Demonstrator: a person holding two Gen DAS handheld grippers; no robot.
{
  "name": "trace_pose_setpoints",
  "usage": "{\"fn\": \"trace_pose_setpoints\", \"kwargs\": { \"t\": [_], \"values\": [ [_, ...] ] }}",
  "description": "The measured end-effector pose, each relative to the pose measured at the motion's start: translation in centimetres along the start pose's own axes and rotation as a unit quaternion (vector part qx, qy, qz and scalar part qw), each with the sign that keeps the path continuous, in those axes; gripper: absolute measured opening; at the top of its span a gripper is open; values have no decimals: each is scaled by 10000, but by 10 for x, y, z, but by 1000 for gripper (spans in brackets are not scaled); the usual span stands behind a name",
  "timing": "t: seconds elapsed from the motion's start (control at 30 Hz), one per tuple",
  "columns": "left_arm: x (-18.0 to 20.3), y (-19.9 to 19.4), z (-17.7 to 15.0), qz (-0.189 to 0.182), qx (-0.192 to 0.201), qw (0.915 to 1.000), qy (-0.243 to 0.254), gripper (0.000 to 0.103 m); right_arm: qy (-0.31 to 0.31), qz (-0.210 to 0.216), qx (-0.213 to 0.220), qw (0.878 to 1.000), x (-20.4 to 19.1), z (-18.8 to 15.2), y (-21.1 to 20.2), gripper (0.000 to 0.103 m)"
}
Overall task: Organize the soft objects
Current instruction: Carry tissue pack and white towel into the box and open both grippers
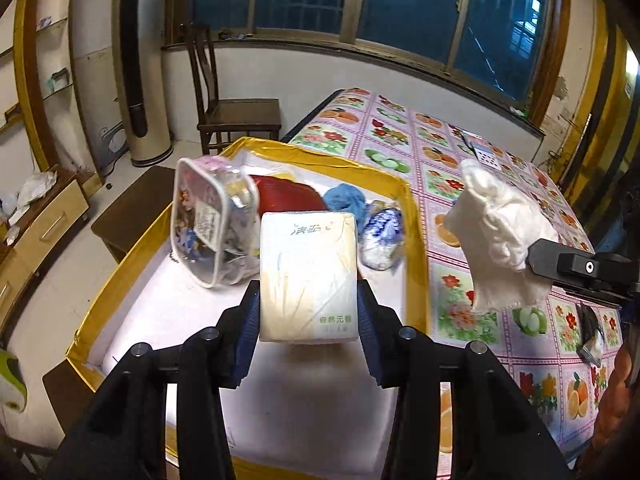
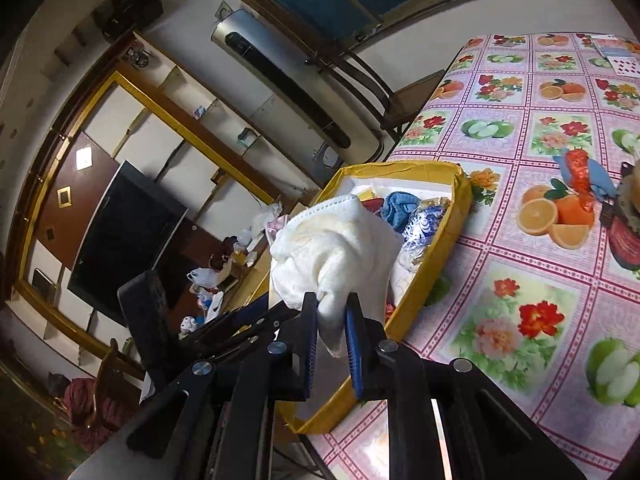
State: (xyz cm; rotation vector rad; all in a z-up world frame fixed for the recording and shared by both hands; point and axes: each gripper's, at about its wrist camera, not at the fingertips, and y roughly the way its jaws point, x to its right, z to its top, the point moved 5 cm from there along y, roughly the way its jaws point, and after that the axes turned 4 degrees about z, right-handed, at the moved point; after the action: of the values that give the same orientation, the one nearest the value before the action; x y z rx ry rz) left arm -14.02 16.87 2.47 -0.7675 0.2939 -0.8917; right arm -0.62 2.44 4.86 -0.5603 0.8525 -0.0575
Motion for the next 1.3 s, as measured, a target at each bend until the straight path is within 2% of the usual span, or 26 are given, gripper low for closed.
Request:
{"fn": "trace_pose_setpoints", "kwargs": {
  "t": [0.17, 0.33, 0.37, 0.4, 0.43, 0.47, 0.5, 0.53, 0.57, 0.67, 0.87, 0.93, 1.0, 1.17, 1.3],
  "values": [
    [-22, 26, -10, 252, -189, 9994, -139, 43, -96, -487, -285, 9984, 10, 7, 58, 15],
    [-32, 36, -21, 413, -293, 9986, -174, 44, 14, -543, -758, 9956, 21, -8, 97, 17],
    [-33, 36, -23, 443, -274, 9985, -178, 44, 63, -525, -791, 9955, 22, -11, 98, 22],
    [-34, 35, -24, 471, -248, 9984, -183, 44, 118, -478, -803, 9955, 22, -13, 96, 33],
    [-36, 35, -24, 502, -226, 9983, -200, 46, 168, -402, -800, 9958, 21, -14, 94, 38],
    [-37, 33, -25, 571, -193, 9980, -213, 52, 228, -301, -769, 9963, 20, -15, 89, 47],
    [-38, 31, -25, 641, -146, 9976, -220, 57, 237, -238, -715, 9969, 19, -15, 83, 51],
    [-39, 29, -24, 704, -100, 9972, -243, 66, 202, -216, -653, 9974, 17, -16, 78, 51],
    [-40, 27, -24, 761, -49, 9967, -271, 71, 146, -217, -586, 9979, 15, -16, 71, 51],
    [-41, 22, -23, 907, 53, 9955, -272, 74, 54, -135, -445, 9989, 8, -20, 53, 53],
    [-33, 7, -22, 1116, 164, 9934, -198, 75, 42, -1, -263, 9996, 0, -32, 21, 56],
    [-28, 1, -22, 1144, 239, 9930, -197, 75, 72, -9, -195, 9998, -1, -36, 8, 61],
    [-23, -5, -21, 1147, 317, 9928, -157, 76, 116, 17, -77, 9999, -1, -40, -6, 66],
    [2, -22, -17, 1161, 554, 9917, 74, 79, 124, -28, 221, 9997, 5, -49, -47, 67],
    [30, -30, -14, 982, 686, 9925, 258, 81, 195, -126, 544, 9982, 20, -54, -97, 67]
  ]
}}
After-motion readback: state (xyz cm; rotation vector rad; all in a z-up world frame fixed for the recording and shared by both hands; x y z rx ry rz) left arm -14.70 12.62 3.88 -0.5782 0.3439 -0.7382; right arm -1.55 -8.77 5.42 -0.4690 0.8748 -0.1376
